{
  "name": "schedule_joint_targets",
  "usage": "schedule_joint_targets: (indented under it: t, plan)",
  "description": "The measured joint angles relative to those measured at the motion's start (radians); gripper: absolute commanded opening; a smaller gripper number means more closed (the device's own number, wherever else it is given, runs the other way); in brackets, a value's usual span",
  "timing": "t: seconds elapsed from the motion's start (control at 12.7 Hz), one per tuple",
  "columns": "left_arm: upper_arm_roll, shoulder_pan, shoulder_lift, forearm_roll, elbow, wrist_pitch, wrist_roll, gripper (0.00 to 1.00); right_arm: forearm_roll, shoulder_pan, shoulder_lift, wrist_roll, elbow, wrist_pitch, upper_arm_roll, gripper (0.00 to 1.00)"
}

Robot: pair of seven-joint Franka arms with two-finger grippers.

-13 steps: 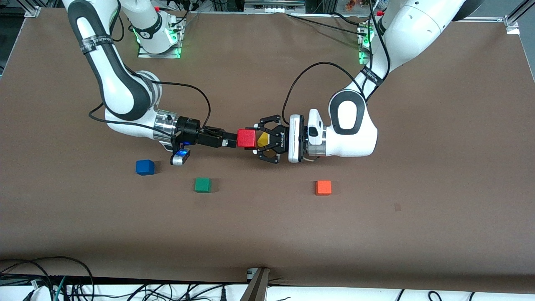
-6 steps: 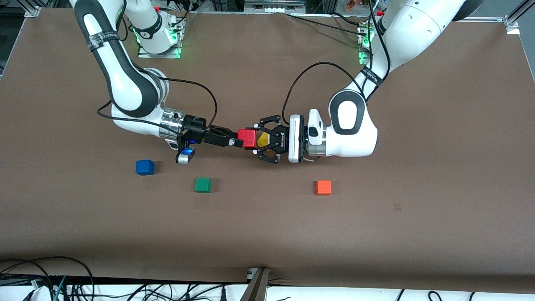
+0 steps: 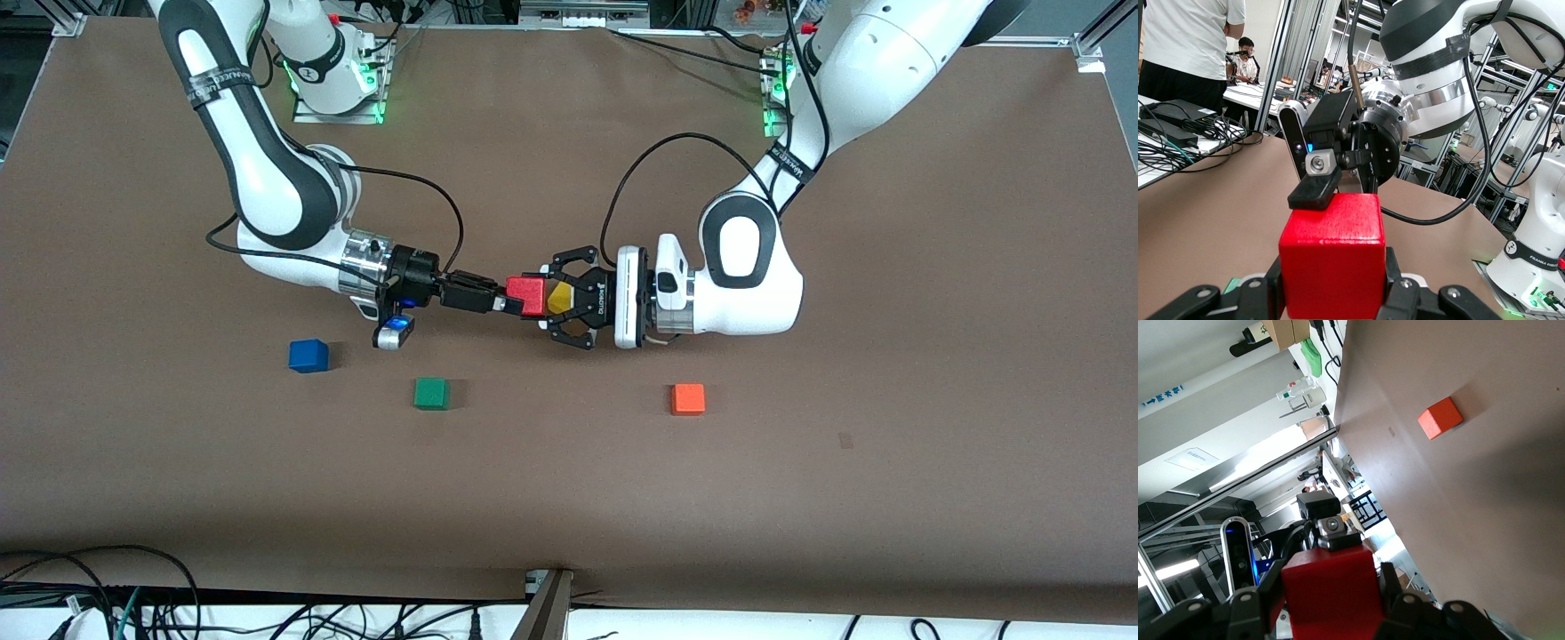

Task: Pass red block to right arm, stack on blue
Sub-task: 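Open the left gripper and pull the right gripper away with the cube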

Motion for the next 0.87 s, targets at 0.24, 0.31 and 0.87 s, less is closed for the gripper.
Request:
schedule_joint_targets:
  t: [0.24, 0.31, 0.87]
  plan:
    - [0.0, 0.002, 0.0, 0.0, 0.007, 0.0, 0.02, 1.0, 0.0, -0.001, 0.002, 0.002, 0.008, 0.0, -0.004, 0.0]
    - [0.0, 0.005, 0.0, 0.0, 0.008, 0.0, 0.023, 1.0, 0.0, -0.003, 0.002, 0.002, 0.013, 0.0, -0.007, 0.0]
    - [0.001, 0.055, -0.004, 0.011, 0.019, -0.056, -0.075, 1.0, -0.177, -0.078, 0.002, 0.028, 0.033, -0.063, -0.011, 0.0]
